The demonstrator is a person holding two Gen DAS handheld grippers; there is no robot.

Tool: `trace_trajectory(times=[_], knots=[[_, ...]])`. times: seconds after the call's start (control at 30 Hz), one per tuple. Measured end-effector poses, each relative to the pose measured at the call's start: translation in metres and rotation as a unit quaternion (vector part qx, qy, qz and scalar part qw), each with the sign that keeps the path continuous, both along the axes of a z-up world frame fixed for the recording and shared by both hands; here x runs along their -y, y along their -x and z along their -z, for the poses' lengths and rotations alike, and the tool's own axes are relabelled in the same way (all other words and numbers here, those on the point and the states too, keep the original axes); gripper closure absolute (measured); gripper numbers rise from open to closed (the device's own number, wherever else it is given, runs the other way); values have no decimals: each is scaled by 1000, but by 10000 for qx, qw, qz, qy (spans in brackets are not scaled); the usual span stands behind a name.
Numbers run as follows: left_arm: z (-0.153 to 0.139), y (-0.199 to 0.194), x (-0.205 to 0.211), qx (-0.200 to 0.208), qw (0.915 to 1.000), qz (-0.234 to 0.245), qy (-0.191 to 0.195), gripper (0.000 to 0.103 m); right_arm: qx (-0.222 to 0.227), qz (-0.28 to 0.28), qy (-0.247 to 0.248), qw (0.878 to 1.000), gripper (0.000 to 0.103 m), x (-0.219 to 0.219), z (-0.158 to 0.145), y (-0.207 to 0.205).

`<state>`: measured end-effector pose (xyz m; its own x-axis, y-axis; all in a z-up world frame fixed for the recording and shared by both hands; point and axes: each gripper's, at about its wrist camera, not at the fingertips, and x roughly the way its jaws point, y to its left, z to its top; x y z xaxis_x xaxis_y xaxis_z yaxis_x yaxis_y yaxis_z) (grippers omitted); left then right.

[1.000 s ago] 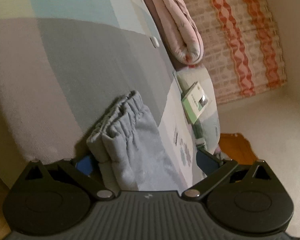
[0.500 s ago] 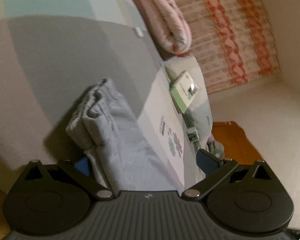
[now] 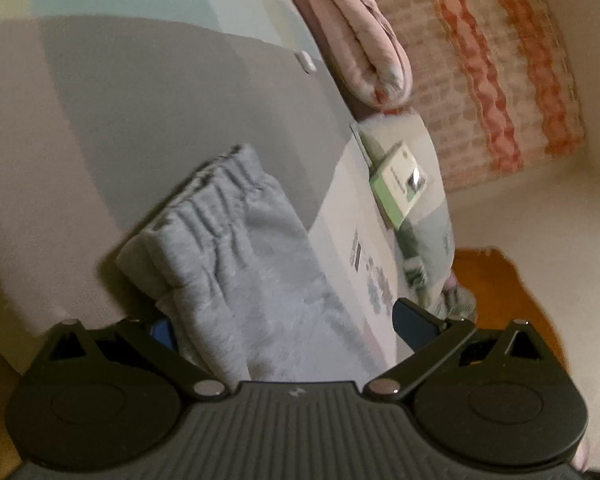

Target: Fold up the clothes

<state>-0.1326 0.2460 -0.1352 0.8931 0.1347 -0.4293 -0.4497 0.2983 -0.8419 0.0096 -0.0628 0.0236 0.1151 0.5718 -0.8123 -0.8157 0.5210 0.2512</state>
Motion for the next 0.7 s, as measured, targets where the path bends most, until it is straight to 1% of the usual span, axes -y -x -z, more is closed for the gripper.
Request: trace_trajectory(times=[0.03,0.13,0.17,0.2,0.37,0.43,0.47,0.53,0.57,0.6,0.63,0.67,0.7], knots=[[-4,-3,1,-69,9999,52,-123,2,0,-13,4,10000,0,0,0,1],[-6,-9,1,-326,9992,187,-141,2,25,18,14,10000,0,1,-1,1],[0,-4,-2,-314,9994,93,91,3,16,40,5,10000,0,2,-1,0],[3,5,-5,-144,9996,-40,222,4,9,65,-6,10000,0,3,0,-1],[14,25,-9,180,9958,-592,682,16,-19,142,41,9999,0,4,4,-4],[19,31,-7,304,9931,-851,753,19,-49,167,26,9998,0,5,6,-4],[20,30,-6,283,9932,-910,661,19,-64,162,12,9998,0,5,7,-4],[17,26,-2,22,9958,-840,358,25,-53,158,5,9999,0,6,7,-4],[16,27,-3,-48,9957,-857,355,29,-46,155,0,9999,0,7,6,-4],[16,27,-3,-116,9954,-877,356,37,-36,155,-15,9999,0,7,6,-4],[16,28,-3,-184,9952,-896,357,47,-35,160,-40,9999,0,8,5,-4],[16,29,-3,-252,9948,-916,359,52,-34,166,-65,9998,0,9,5,-4],[16,29,-4,-320,9945,-935,360,66,-33,176,-86,9998,0,10,4,-4]])
